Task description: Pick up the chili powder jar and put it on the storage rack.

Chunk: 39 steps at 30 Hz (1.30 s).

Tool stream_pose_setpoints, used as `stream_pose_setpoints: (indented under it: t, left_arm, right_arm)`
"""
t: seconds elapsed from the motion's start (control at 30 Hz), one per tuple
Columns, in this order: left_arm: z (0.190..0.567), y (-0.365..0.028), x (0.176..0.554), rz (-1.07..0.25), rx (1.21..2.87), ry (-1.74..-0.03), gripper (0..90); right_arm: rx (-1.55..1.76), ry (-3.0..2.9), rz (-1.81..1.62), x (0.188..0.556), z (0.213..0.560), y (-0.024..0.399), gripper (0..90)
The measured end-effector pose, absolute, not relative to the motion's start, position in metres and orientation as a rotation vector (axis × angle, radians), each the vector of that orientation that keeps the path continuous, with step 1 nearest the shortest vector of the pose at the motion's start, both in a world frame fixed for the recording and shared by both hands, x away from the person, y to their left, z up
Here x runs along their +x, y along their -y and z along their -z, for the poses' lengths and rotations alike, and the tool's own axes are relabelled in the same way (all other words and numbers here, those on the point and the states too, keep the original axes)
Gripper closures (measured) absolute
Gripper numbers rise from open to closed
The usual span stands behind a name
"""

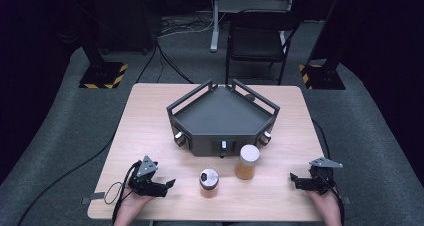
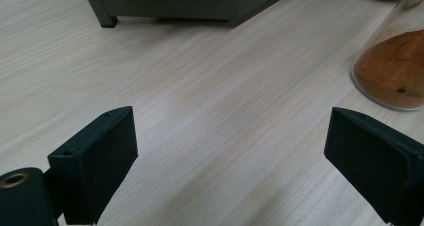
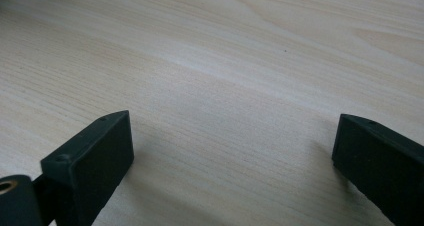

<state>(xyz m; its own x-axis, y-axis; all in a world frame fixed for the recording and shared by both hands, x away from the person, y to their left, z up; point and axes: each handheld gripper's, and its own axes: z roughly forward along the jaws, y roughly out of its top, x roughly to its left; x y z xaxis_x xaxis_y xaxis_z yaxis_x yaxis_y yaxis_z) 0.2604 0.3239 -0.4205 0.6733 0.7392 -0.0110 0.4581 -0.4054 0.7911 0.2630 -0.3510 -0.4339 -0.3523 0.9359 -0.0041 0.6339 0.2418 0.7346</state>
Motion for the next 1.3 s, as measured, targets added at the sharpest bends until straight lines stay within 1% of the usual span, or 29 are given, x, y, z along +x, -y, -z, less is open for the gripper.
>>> stream_pose_setpoints:
  t: [0.6,1.3]
  left_arm:
    - [0.419,-0.31,0.263,-0.386,2.098,-0.832,6.4]
    - [0.416,-0.299,0.262,-0.32,2.074,-0.745,6.2]
  right_arm:
    - [1.432,-2.074,-0.905,0.263,0.434,0.351,1.9]
    - [1.433,-2.075,-0.904,0.263,0.434,0.351,1.8]
